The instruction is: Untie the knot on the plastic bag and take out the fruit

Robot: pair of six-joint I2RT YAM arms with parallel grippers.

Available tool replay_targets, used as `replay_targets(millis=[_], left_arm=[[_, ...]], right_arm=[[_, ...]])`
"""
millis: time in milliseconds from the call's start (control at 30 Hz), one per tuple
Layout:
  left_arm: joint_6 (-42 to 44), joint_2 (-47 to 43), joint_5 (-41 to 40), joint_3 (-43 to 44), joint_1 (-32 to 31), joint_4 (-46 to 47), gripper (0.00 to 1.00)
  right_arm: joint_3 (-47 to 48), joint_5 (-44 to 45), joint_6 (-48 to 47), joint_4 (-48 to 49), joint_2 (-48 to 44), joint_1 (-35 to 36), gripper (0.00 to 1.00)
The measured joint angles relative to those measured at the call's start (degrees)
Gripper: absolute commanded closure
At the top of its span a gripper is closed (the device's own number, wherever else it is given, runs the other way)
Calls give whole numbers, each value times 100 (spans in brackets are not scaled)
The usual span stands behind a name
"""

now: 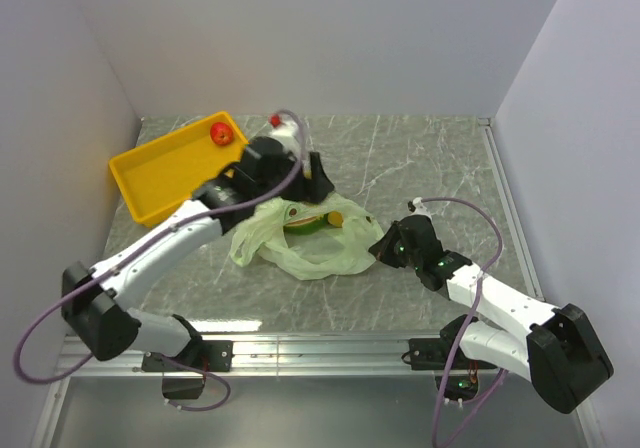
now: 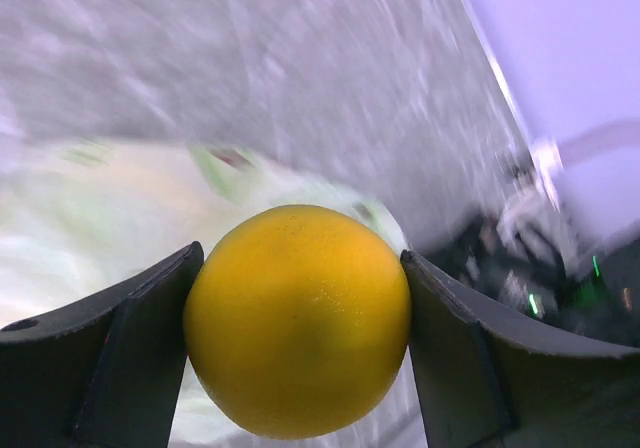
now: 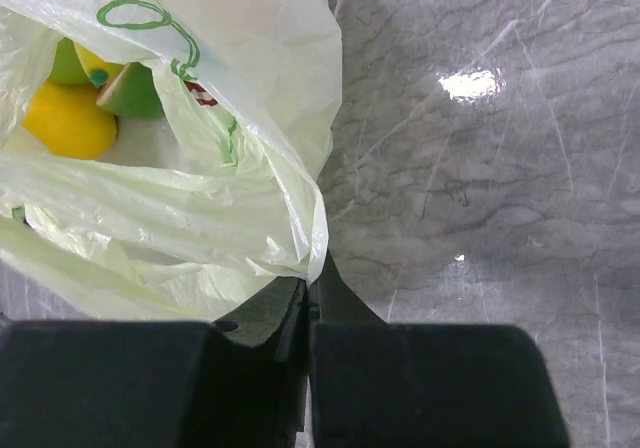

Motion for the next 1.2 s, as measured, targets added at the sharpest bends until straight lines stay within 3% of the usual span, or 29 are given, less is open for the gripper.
replay_targets(millis=[200, 333, 467, 633, 800, 933, 1200], left_arm=[[-44, -271, 105, 164, 1902, -33, 63], [-68, 256, 105, 306, 3049, -33, 59], [-153, 1145, -13, 586, 3598, 127, 49], [-232, 2463, -249, 1141, 4009, 326, 41], [-361, 3571, -400, 1980, 4155, 334, 19], [-457, 3923, -431, 2295, 4146, 356, 2], [-476, 3930, -428, 2302, 4142, 481, 1]], right_arm=[[7, 31, -125, -87, -92, 0, 100], [59, 52, -269, -210, -223, 0, 100], [144, 52, -393, -286, -267, 0, 100], [164, -72, -562, -341, -332, 0, 100], [267, -149, -693, -420, -376, 0, 100], [321, -160, -772, -520, -435, 0, 100], [328, -162, -855, -667, -612, 0, 100]])
